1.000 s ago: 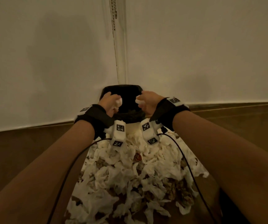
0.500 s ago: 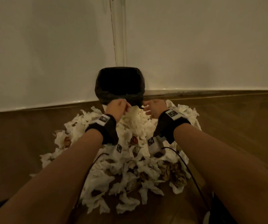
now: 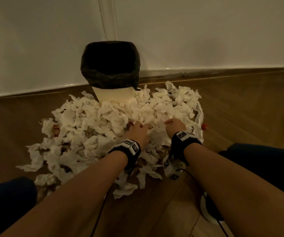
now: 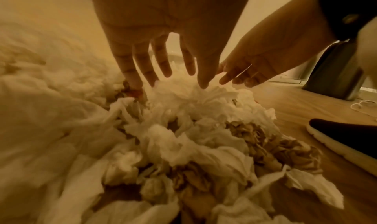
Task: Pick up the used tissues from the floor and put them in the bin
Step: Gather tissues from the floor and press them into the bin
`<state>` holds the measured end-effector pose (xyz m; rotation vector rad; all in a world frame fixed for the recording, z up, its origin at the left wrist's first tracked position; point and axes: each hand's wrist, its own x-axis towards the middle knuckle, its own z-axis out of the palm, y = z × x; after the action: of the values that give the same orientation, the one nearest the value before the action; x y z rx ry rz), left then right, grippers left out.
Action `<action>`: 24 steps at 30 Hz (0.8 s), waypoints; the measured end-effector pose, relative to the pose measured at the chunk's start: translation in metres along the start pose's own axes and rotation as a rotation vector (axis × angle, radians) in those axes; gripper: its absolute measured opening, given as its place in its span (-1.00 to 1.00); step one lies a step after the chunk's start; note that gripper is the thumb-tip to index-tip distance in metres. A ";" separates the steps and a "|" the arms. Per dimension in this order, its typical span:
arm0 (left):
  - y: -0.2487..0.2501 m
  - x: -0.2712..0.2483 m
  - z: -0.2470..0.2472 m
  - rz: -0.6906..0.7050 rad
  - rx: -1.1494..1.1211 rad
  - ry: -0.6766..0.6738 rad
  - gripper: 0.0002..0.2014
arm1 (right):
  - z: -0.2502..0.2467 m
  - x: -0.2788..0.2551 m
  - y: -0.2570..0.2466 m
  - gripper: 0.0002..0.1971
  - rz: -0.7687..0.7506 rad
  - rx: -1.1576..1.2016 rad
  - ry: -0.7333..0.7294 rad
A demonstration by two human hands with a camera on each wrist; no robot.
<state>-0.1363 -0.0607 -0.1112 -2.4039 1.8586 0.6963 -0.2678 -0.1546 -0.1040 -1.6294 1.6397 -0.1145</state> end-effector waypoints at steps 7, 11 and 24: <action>0.005 0.017 -0.002 -0.004 0.062 -0.131 -0.66 | 0.009 -0.011 0.025 -0.73 -0.052 -0.046 0.073; 0.006 0.023 -0.025 -0.069 -0.297 0.201 -0.66 | 0.014 -0.015 0.036 -0.74 -0.077 -0.034 0.217; -0.014 0.012 -0.035 -0.197 -1.217 0.294 -0.53 | 0.051 -0.032 0.036 -0.41 -0.166 -0.275 0.123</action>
<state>-0.1092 -0.0777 -0.0881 -3.4113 1.3588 1.9681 -0.2717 -0.0969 -0.1442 -2.0030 1.6664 -0.0771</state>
